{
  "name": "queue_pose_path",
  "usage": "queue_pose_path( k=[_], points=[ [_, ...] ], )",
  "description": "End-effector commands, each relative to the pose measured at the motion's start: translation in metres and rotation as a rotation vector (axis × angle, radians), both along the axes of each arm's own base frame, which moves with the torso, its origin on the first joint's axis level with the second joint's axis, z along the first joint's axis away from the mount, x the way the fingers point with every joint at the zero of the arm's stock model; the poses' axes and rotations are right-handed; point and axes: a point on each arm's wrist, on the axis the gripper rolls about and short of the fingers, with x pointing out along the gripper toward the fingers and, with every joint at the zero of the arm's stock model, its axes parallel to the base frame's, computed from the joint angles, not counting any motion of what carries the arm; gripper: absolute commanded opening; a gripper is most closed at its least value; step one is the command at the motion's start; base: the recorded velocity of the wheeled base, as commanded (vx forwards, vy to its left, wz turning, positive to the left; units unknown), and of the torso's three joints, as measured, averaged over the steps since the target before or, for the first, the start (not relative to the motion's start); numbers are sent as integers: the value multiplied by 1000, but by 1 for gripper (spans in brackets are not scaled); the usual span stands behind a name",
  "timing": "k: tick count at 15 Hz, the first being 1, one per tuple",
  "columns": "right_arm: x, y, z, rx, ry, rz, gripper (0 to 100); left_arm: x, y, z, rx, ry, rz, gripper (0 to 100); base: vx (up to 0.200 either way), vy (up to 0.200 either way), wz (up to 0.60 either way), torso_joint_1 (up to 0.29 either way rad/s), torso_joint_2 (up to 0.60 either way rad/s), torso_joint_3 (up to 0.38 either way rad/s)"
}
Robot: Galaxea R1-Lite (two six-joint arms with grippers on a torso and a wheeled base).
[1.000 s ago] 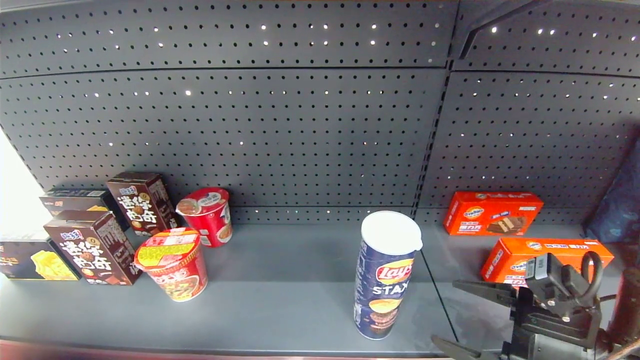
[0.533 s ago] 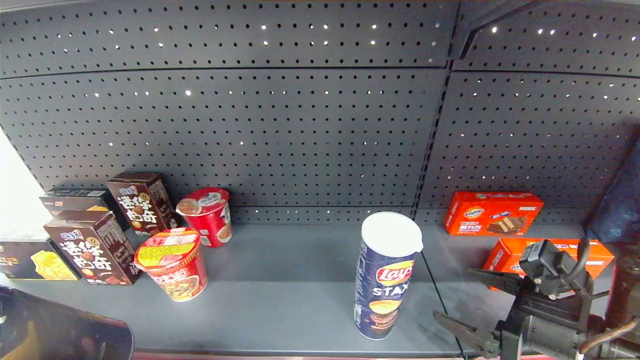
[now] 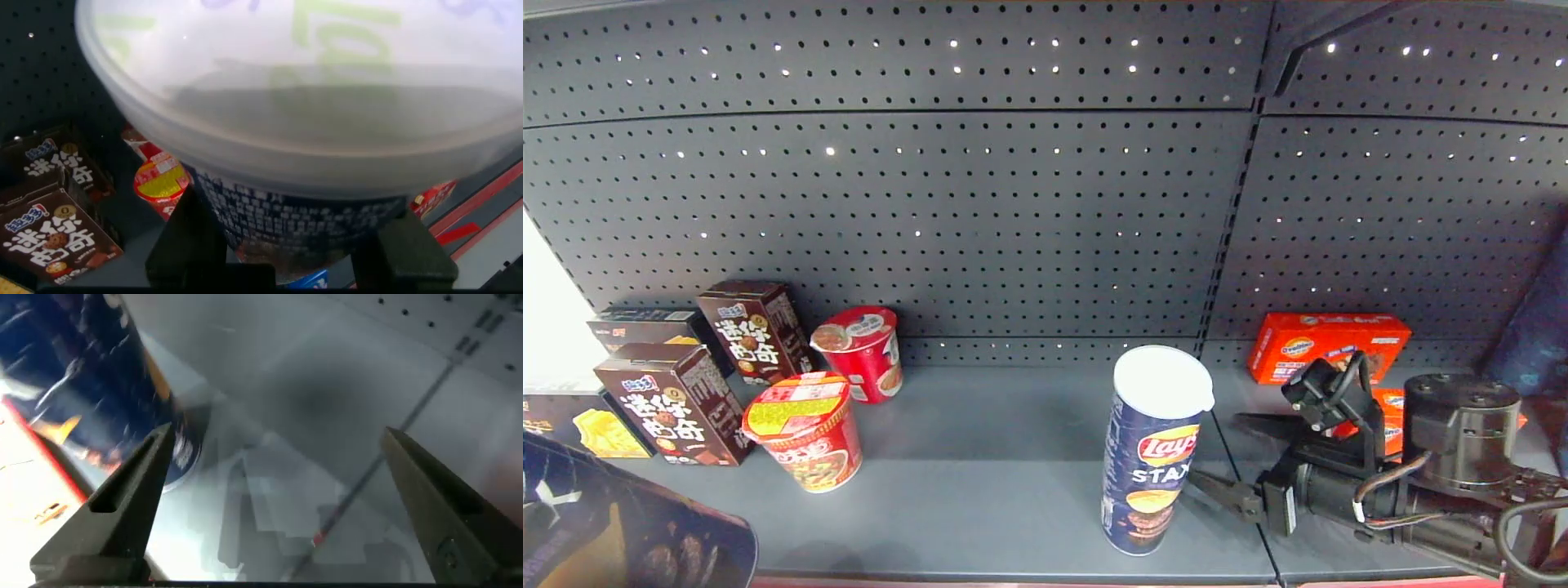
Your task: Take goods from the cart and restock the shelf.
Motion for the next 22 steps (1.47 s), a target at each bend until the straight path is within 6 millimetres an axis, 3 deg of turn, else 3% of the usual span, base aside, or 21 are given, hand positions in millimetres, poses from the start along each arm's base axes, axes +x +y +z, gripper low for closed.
queue_pose_path(
  k=[1,10,12,13,15,18,22],
  points=[
    [5,10,-9,-15,28,26,100,2,0,0,1,8,1,0,0,0,0,0,0,0],
    [-1,16,-10,-12,29,58,100,3,0,0,1,11,1,0,0,0,0,0,0,0],
    [-4,9,4,16,-16,35,100,18,-2,9,16,35,-6,0,0,0,0,0,0,0],
    [-8,1,11,20,-34,6,100,38,-4,22,33,55,-11,0,0,0,0,0,0,0],
    [-13,-4,8,-2,-35,-40,100,71,-8,26,58,124,-31,0,0,0,0,0,0,0],
    [-15,-6,7,-13,-32,-70,100,103,-31,24,78,183,-175,0,0,0,0,0,0,0],
    [-12,-5,2,-28,-17,-84,100,170,-70,5,103,243,-272,0,0,0,0,0,0,0]
  ],
)
